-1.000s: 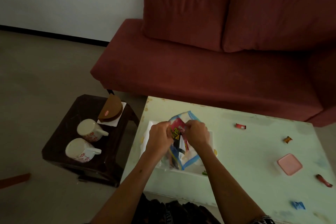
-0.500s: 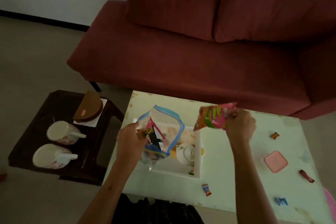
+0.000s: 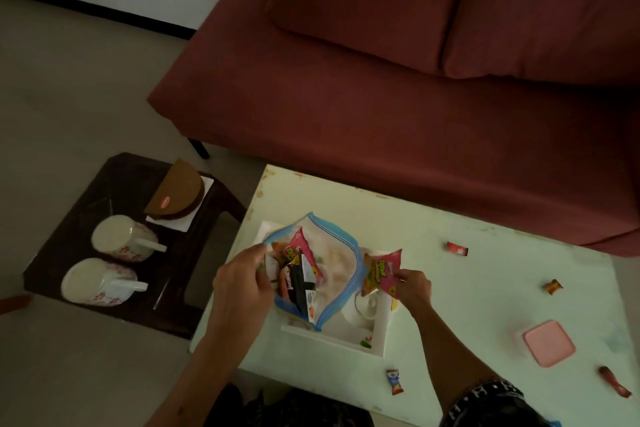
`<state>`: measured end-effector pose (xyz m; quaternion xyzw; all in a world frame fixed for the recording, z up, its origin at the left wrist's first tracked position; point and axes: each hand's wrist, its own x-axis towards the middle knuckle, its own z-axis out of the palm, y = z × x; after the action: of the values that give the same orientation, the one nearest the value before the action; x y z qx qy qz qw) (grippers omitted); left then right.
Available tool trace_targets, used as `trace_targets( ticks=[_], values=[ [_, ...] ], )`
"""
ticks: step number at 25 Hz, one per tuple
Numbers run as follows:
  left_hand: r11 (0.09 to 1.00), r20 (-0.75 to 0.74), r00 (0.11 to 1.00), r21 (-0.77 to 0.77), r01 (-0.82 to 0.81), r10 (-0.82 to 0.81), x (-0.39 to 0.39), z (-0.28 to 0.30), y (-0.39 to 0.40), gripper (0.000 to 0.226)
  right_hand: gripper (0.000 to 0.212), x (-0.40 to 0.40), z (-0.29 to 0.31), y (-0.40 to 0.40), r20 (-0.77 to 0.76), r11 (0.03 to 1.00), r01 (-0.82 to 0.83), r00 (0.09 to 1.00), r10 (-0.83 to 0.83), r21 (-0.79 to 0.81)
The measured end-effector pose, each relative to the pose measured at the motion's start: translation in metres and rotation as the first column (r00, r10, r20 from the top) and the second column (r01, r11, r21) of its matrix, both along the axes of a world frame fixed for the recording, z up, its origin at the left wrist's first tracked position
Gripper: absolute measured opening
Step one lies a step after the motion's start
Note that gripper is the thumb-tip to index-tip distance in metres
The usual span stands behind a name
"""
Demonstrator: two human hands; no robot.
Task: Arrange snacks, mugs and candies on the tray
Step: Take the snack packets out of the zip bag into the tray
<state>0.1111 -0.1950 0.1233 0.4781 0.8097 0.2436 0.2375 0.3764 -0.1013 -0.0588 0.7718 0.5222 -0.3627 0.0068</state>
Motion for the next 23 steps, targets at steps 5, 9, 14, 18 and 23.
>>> trace_targets(
  ticks=[5, 9, 14, 18, 23],
  values=[
    [0.999, 0.022, 0.999, 0.02, 0.036, -0.037, 0.012, -0.002, 0.002, 0.037, 0.038, 0.007, 0.036, 0.01, -0.093, 0.967, 0.255, 0.963, -0.252, 0.025],
    [0.997, 0.058, 0.997, 0.05, 0.051, -0.054, 0.028, 0.0, 0.005, 0.031, 0.026, -0.049, 0.118, -0.024, -0.372, 0.831, 0.301, 0.92, -0.125, 0.467],
    [0.992, 0.079, 0.991, 0.084, 0.097, -0.104, 0.044, 0.003, 0.005, 0.035, 0.046, -0.119, 0.13, -0.057, 0.064, 0.955, -0.285, 0.958, 0.28, 0.085],
    [0.983, 0.044, 0.989, 0.117, 0.138, -0.144, 0.045, 0.004, 0.001, 0.033, 0.024, -0.118, 0.13, -0.051, 0.137, 0.957, -0.284, 0.952, 0.275, 0.051],
    [0.992, 0.018, 0.993, 0.063, 0.114, -0.115, 0.038, 0.003, 0.004, 0.028, 0.01, -0.065, 0.213, -0.048, -0.08, 0.925, -0.076, 0.99, 0.113, 0.373]
  ],
)
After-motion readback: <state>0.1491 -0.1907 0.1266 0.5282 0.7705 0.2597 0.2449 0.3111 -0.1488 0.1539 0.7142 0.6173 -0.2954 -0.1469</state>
